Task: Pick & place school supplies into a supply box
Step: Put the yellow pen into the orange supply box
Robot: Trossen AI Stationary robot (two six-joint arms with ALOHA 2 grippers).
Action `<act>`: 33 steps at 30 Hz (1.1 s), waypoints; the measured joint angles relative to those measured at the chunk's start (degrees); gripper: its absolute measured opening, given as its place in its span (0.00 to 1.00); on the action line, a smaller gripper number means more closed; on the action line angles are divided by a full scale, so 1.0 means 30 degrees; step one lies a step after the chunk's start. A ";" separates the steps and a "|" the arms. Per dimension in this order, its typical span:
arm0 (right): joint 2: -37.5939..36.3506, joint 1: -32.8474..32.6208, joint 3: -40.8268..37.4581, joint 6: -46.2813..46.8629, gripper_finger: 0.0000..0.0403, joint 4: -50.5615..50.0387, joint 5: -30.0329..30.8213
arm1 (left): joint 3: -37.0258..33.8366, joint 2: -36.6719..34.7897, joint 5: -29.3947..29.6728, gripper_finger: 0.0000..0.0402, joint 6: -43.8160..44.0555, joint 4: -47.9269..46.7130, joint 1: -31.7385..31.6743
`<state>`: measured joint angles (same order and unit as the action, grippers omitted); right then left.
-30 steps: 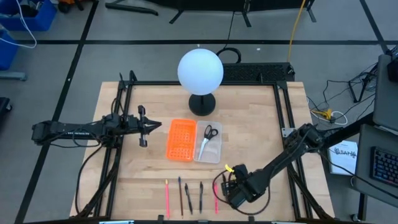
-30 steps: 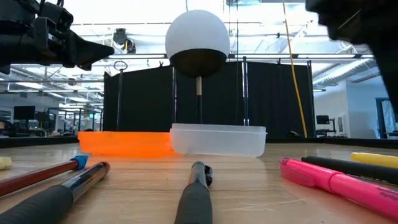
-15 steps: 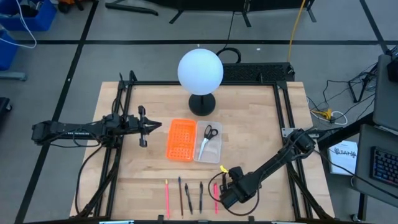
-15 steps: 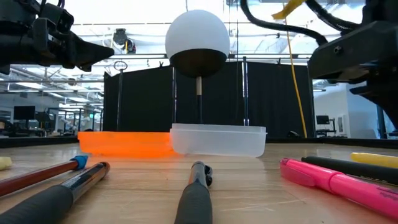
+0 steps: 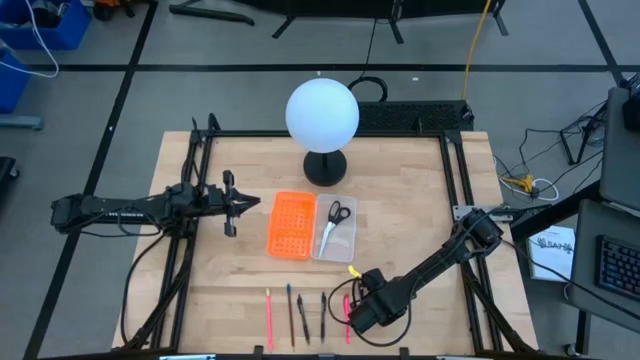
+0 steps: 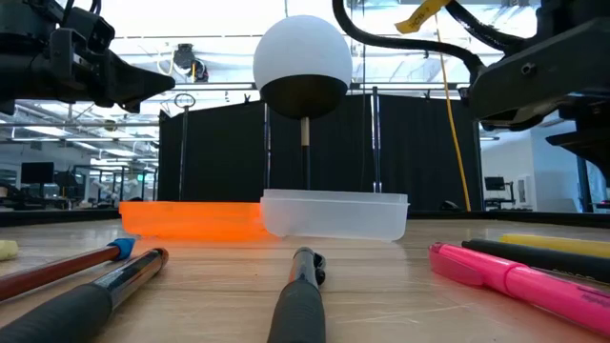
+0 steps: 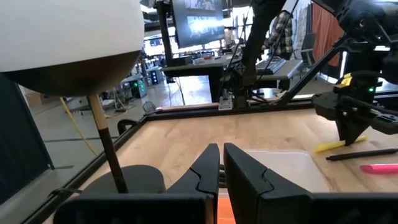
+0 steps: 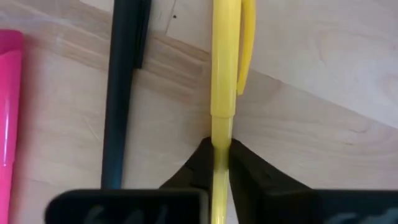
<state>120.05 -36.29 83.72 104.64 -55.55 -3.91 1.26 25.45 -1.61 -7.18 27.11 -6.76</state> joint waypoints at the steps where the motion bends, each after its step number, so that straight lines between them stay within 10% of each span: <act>1: -0.0007 0.0036 0.0000 -0.0111 0.05 -0.0011 -0.0091 | 0.0000 -0.0005 0.0002 0.08 0.0000 0.0000 0.0000; 9: -0.1828 0.0074 -0.0178 0.0561 0.05 -0.0771 0.0517 | 0.0000 0.0002 0.0010 0.08 0.0000 0.0007 -0.0007; 19: -0.7240 0.0893 -0.0071 0.1763 0.05 -0.0644 0.7769 | 0.0004 -0.0001 0.0017 0.08 0.0000 0.0022 -0.0007; 33: -0.7299 0.7835 -0.0058 -0.8112 0.05 0.7426 0.9566 | 0.0005 -0.0002 0.0061 0.08 0.0029 0.0036 -0.0007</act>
<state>98.15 -12.79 83.55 80.31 -33.27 24.79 1.27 25.44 -1.43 -7.09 27.22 -6.79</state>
